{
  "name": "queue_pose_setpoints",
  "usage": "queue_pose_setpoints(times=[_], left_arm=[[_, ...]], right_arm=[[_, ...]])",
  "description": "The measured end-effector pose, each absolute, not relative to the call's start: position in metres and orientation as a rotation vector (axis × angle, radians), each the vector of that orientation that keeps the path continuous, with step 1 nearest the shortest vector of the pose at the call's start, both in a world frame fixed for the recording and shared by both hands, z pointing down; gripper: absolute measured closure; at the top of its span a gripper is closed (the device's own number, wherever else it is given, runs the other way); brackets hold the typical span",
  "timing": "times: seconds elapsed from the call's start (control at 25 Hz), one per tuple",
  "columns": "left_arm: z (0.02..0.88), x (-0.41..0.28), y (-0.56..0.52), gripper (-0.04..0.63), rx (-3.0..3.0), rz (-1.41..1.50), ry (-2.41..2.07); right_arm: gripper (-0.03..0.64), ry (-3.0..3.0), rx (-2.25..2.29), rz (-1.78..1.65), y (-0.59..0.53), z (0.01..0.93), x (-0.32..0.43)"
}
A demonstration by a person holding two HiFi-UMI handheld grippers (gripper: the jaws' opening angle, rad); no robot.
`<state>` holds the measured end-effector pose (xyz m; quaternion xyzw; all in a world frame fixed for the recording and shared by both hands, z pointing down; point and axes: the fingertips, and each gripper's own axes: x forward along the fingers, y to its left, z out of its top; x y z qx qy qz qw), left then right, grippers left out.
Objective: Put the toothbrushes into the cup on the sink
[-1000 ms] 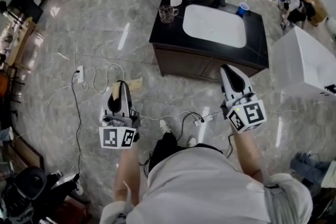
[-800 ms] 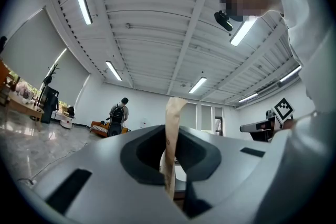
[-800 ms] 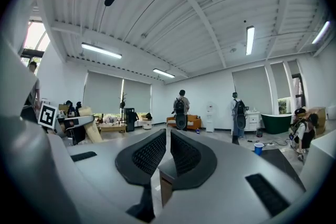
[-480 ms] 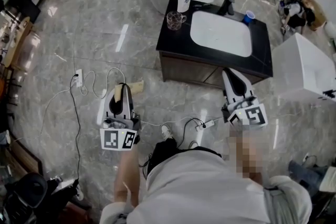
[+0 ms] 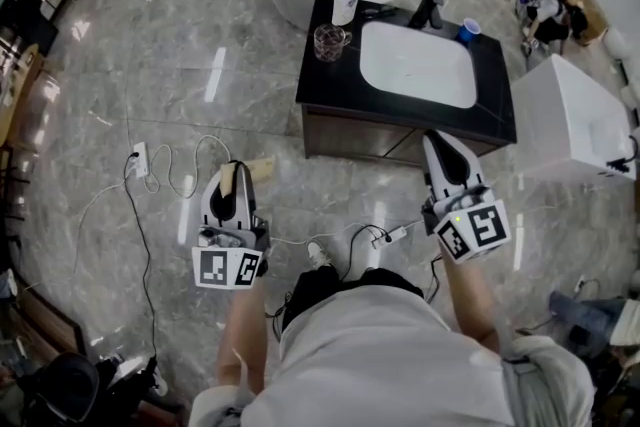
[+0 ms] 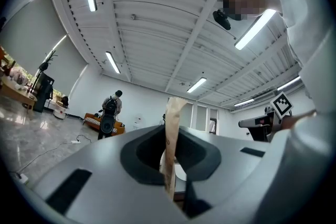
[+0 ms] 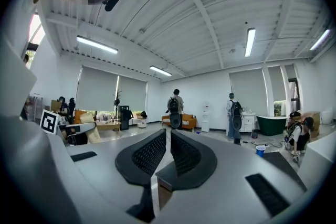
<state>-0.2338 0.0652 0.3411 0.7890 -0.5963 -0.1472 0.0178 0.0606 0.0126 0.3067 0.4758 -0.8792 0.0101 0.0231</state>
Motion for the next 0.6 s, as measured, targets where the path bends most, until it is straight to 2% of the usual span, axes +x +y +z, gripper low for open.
queue_pose_setpoints(times=[0.6], left_arm=[[0.329,-0.240,0.047,0.566,2.513,-0.483,-1.780]], right_arm=[[0.566,-2.668,1.595,-0.053,0.005,0.286,0.063]])
